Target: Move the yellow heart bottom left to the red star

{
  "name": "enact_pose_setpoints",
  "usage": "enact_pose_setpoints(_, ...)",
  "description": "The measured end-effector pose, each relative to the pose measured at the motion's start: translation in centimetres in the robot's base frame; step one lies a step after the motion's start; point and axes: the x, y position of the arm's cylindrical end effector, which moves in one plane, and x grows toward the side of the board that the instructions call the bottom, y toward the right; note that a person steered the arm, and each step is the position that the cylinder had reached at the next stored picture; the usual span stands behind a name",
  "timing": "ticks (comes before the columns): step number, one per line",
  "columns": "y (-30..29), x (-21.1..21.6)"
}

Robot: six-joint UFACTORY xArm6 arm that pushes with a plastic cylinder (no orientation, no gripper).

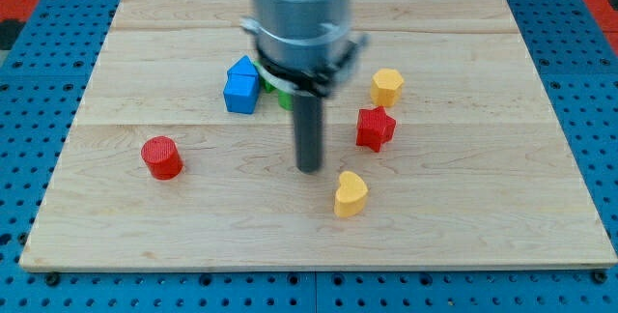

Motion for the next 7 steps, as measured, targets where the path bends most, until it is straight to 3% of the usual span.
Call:
enact_pose_setpoints(1,-3.8,3.5)
enact_pose_setpoints(2,-3.2,6.7)
enact_pose_setpoints(3,8.8,7.7)
enact_pose_setpoints(5,5.5,3.1)
enact_pose_setpoints(6,-0.1,0.8)
enact_pose_setpoints(7,0.4,0.9)
